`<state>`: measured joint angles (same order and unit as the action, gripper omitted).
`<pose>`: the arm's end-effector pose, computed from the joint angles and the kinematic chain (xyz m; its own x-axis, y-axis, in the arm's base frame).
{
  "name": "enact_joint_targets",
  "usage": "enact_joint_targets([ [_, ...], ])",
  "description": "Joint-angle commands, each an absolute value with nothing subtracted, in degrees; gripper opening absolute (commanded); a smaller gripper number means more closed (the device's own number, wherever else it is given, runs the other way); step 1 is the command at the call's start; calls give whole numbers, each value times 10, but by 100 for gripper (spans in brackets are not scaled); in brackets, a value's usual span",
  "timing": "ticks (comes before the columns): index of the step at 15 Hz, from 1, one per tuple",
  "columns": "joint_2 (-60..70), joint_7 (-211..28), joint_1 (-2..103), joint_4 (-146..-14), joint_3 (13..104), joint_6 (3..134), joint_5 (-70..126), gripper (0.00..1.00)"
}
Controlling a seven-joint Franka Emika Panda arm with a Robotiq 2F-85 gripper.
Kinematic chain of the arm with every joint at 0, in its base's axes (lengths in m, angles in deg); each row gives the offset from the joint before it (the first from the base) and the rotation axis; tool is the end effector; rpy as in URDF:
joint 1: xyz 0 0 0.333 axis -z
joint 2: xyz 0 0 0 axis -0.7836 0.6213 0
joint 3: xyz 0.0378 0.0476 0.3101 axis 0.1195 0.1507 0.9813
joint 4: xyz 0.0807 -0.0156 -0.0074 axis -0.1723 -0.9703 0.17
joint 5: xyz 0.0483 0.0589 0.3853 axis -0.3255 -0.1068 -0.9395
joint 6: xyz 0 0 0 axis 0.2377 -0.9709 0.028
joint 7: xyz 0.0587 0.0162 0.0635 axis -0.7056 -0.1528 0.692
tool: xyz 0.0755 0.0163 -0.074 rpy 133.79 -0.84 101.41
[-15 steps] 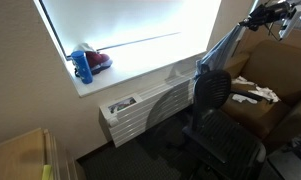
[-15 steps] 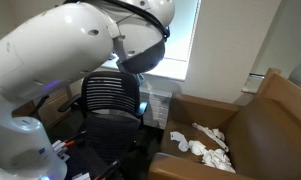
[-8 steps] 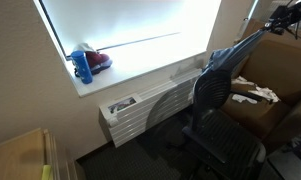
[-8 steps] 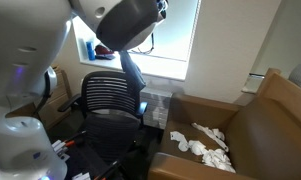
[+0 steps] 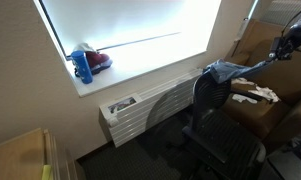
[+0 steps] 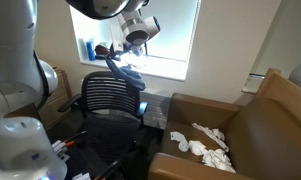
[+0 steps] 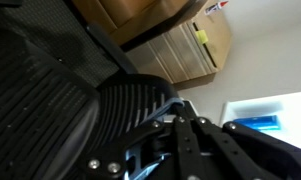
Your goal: Get the blue object from the right eat and put it on the headrest of the left chair
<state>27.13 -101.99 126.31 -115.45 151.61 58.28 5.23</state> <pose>0.5053 0.1219 0.3665 0.9192 -0.0110 -0.3936 -0.3126 -0.6280 -0.7126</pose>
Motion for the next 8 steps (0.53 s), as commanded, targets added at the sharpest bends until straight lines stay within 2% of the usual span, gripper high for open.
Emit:
enact_joint_targets([
  [1,257,-1050,1153,-1136,1358,561,122,26],
  [2,197,-971,1184,-1147,1395,556,19,2],
  [4,198,-971,1128,-1144,1323,557,34,15],
  [6,200,-976,1120,-1141,1316,557,35,26],
  [8,199,-978,1120,-1137,1317,557,35,26],
])
